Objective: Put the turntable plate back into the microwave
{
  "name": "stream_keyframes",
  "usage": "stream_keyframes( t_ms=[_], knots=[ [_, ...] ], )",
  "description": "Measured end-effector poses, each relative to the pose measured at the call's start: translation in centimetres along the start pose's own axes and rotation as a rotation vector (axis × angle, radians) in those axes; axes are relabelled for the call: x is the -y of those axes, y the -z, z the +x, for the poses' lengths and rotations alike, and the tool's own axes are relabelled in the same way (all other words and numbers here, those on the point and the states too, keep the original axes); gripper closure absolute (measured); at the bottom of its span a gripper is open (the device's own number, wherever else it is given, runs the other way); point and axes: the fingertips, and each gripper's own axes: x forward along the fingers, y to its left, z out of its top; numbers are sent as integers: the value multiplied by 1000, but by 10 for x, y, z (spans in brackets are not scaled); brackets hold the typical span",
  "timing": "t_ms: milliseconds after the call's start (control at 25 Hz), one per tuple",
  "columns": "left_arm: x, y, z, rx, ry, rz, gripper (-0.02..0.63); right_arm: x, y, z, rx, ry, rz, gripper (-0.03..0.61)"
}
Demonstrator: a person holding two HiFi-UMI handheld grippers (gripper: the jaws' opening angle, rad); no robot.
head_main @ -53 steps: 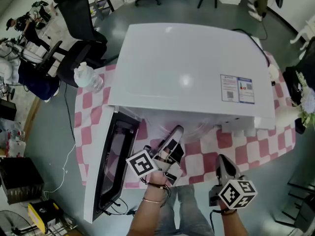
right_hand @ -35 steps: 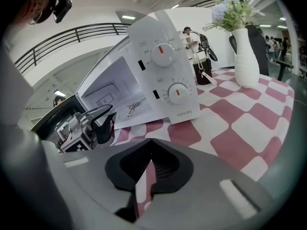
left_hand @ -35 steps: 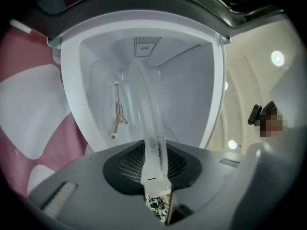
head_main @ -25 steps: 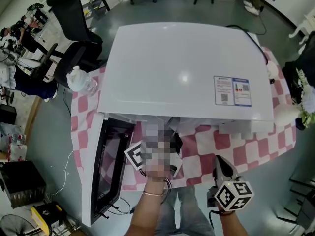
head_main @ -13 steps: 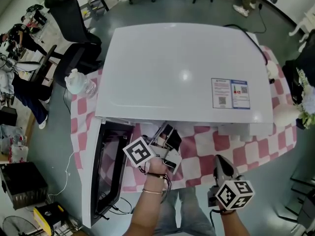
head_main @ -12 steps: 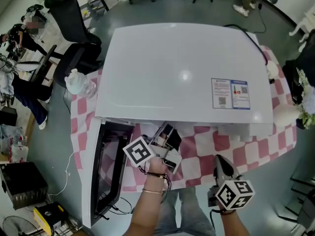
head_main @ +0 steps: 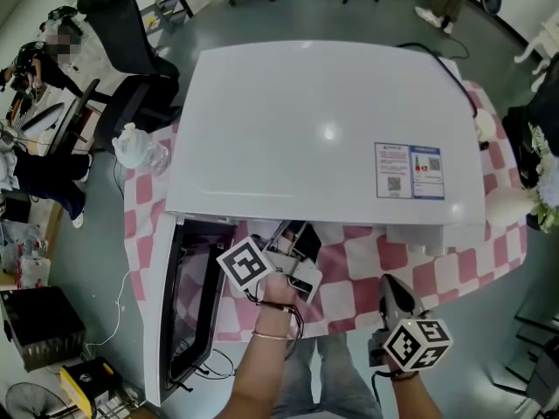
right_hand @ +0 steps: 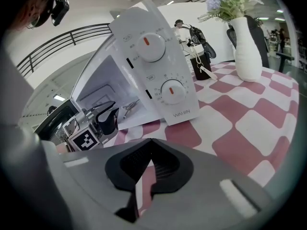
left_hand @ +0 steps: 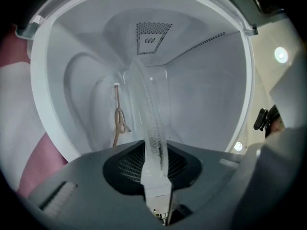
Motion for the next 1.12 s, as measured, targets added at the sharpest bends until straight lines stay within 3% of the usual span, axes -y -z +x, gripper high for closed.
stream_keyframes(
  t_ms=[1120],
  knots=[
    [-5, -12, 18, 15, -70, -26, 537, 2, -7, 11, -15, -4, 28, 569]
  ],
)
